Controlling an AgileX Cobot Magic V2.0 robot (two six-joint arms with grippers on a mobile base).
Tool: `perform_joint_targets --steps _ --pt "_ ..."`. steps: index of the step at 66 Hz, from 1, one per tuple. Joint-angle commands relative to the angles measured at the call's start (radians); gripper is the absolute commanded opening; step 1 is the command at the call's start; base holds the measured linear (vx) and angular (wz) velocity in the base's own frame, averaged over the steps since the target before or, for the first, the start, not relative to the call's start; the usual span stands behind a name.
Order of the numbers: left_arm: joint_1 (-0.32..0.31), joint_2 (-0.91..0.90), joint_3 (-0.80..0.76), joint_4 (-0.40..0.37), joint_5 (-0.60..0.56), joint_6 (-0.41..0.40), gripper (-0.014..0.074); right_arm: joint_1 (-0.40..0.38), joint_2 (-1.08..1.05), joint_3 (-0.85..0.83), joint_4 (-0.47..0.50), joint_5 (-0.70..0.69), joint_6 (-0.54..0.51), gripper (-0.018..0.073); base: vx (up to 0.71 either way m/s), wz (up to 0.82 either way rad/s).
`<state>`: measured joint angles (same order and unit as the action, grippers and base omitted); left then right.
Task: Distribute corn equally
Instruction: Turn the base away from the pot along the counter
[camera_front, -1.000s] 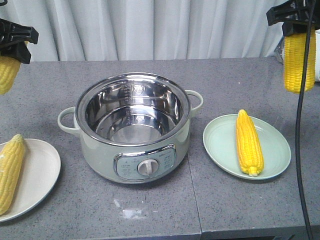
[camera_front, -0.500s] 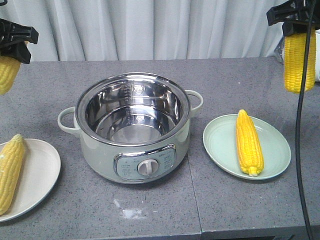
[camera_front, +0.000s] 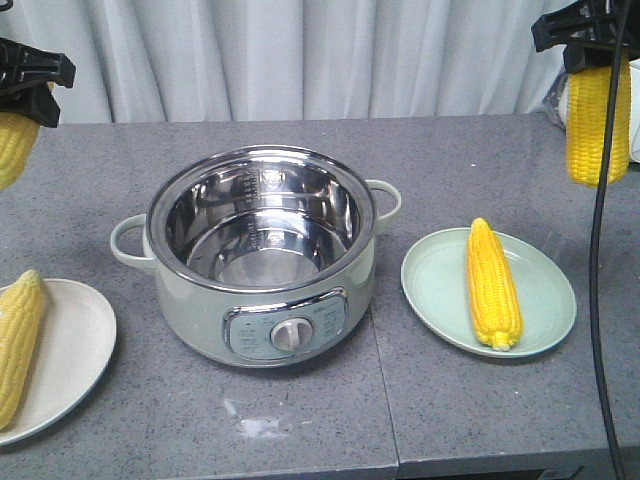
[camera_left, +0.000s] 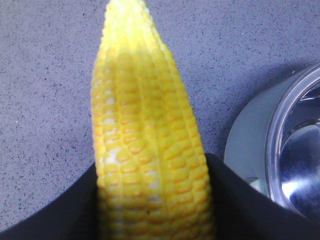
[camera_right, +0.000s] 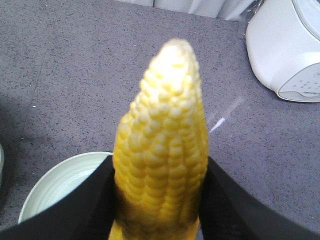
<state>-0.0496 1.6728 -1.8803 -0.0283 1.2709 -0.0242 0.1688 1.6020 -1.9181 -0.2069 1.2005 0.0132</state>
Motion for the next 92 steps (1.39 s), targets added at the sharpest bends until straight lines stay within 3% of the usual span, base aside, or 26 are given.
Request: perform_joint_targets --steps 1,92 --pt "-0.001 -0.051 -0.024 -0.009 -0.027 0.002 0.0165 -0.005 -0.04 -0.03 -0.02 -0.057 0.001 0.0187 0.0 -0.09" --pt "-0.001 -0.051 -0.024 -0.009 -0.027 0.002 0.0165 -0.005 -0.04 -0.03 -0.02 -0.057 0.001 0.0187 0.01 -0.29"
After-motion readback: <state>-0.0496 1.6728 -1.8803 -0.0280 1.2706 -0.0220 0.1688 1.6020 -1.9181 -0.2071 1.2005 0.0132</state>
